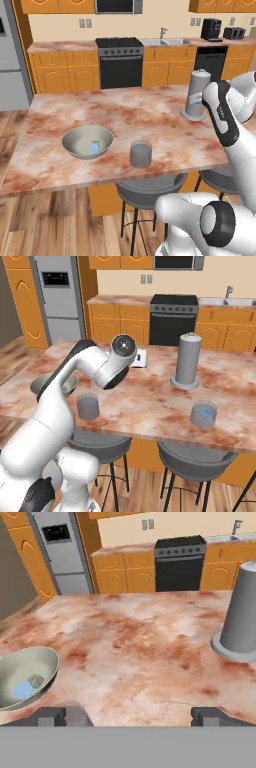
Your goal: There are four ice cubes in the ice bowl. Place two ice cubes in each glass of water.
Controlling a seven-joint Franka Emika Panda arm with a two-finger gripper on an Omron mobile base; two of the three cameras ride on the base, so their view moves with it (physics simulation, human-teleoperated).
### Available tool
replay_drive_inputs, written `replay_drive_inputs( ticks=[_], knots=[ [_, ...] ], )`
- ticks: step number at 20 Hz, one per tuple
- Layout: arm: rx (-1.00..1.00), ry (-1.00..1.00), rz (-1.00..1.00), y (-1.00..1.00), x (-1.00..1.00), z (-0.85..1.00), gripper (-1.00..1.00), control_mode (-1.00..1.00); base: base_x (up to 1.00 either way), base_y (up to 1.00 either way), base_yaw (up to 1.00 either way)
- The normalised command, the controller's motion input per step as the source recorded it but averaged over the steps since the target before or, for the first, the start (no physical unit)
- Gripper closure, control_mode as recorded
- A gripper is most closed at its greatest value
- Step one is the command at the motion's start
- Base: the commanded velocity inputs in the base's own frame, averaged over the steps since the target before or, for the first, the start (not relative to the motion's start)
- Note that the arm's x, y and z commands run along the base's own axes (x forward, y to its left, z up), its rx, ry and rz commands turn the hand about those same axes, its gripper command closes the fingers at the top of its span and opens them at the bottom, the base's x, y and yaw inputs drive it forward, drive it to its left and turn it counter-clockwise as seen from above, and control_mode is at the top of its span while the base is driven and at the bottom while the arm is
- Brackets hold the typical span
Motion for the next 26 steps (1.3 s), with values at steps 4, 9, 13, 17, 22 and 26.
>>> replay_drive_inputs(
  ticks=[4, 9, 13, 17, 22, 26],
  knots=[
    [-0.34, 0.31, 0.33, 0.92, -0.2, 0.15, -1.0, -1.0, 0.0, 0.0, 0.0],
    [-0.33, 0.25, 0.26, 0.95, -0.18, 0.1, -1.0, -1.0, 0.0, 0.0, 0.0],
    [-0.27, 0.21, 0.16, 0.86, -0.23, 0.01, -1.0, -1.0, 0.0, 0.0, 0.0],
    [-0.07, 0.05, -0.11, 0.55, -0.38, -0.04, -1.0, -1.0, 0.0, 0.0, 0.0],
    [0.0, -0.02, -0.33, 0.47, -0.37, -0.23, -1.0, -1.0, 0.0, 0.0, 0.0],
    [0.0, -0.05, -0.33, 0.54, -0.21, -0.25, -1.0, -1.0, 0.0, 0.0, 0.0]
  ],
)
